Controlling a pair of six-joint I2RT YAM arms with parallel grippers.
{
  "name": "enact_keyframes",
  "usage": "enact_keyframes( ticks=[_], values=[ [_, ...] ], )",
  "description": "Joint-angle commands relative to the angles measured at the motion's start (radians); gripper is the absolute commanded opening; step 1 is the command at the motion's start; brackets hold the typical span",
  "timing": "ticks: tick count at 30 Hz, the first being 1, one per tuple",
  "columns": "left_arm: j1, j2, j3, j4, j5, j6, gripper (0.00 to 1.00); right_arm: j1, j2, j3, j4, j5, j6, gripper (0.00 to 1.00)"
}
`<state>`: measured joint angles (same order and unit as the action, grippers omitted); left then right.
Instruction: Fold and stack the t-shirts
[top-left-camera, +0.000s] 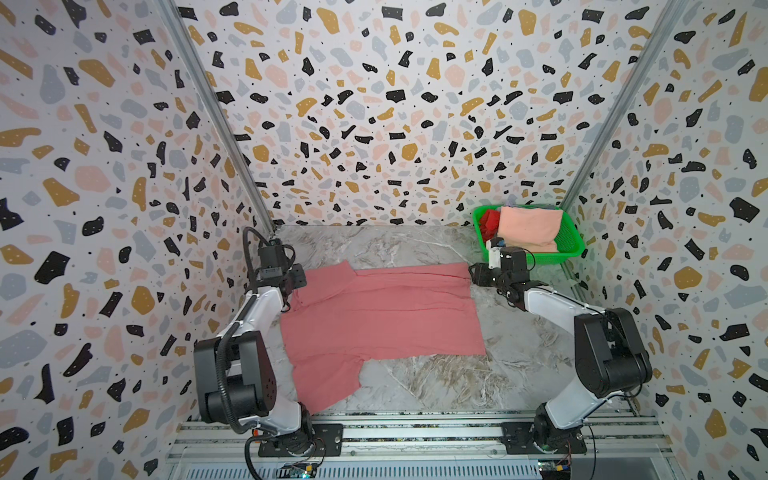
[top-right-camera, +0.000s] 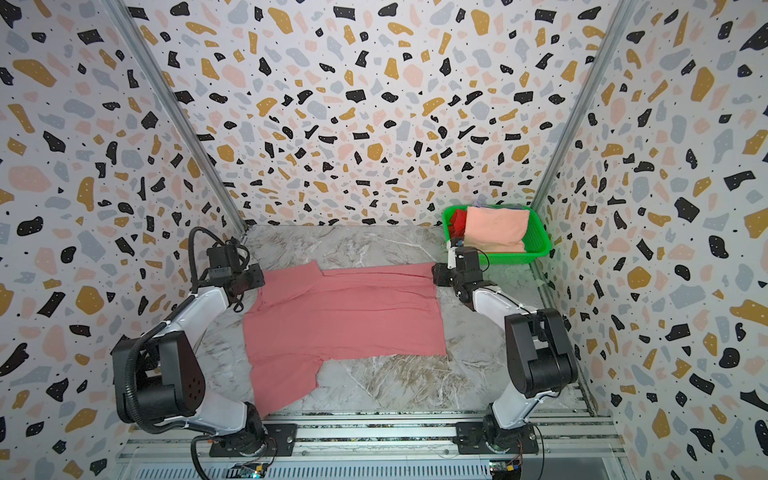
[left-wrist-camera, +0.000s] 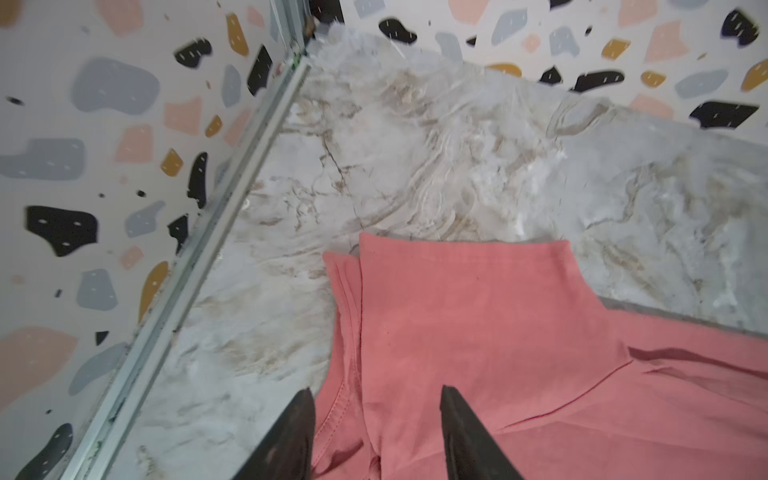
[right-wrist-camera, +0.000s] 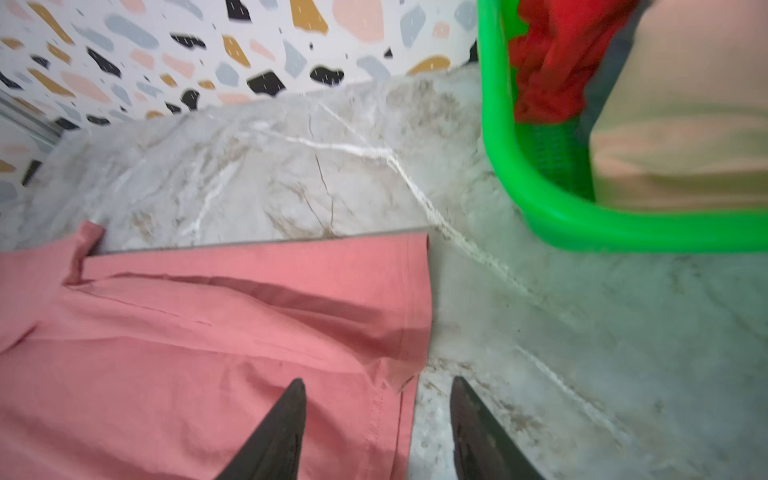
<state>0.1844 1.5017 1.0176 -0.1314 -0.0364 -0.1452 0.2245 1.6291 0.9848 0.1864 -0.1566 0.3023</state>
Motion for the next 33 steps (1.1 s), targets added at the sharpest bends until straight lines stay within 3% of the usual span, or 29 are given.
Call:
enact_keyframes(
  ticks=[1,5,11,18,23,33],
  values=[
    [0.006,0.073,0.073,0.005,-0.009,-0.02,0.55,0.005,0.027,0.074,-0.024,-0.032,0.021,0.56],
    [0.005,0.247,0.231,-0.11,0.027,-0.007,0.56,0.035,0.127,0.175,-0.047,-0.104,0.022,0.56],
    [0.007,0.433,0.358,-0.071,0.114,-0.072,0.53,0.07,0.271,0.276,-0.044,-0.168,0.028,0.55],
    [0.007,0.622,0.564,-0.136,0.061,-0.066,0.49,0.088,0.332,0.313,-0.051,-0.172,0.038,0.55],
    [0.009,0.679,0.615,-0.187,0.01,-0.054,0.48,0.088,0.34,0.318,-0.057,-0.158,0.047,0.55],
    [0.025,0.699,0.583,-0.192,0.039,-0.06,0.44,0.088,0.37,0.361,-0.092,-0.131,0.04,0.55]
  ],
)
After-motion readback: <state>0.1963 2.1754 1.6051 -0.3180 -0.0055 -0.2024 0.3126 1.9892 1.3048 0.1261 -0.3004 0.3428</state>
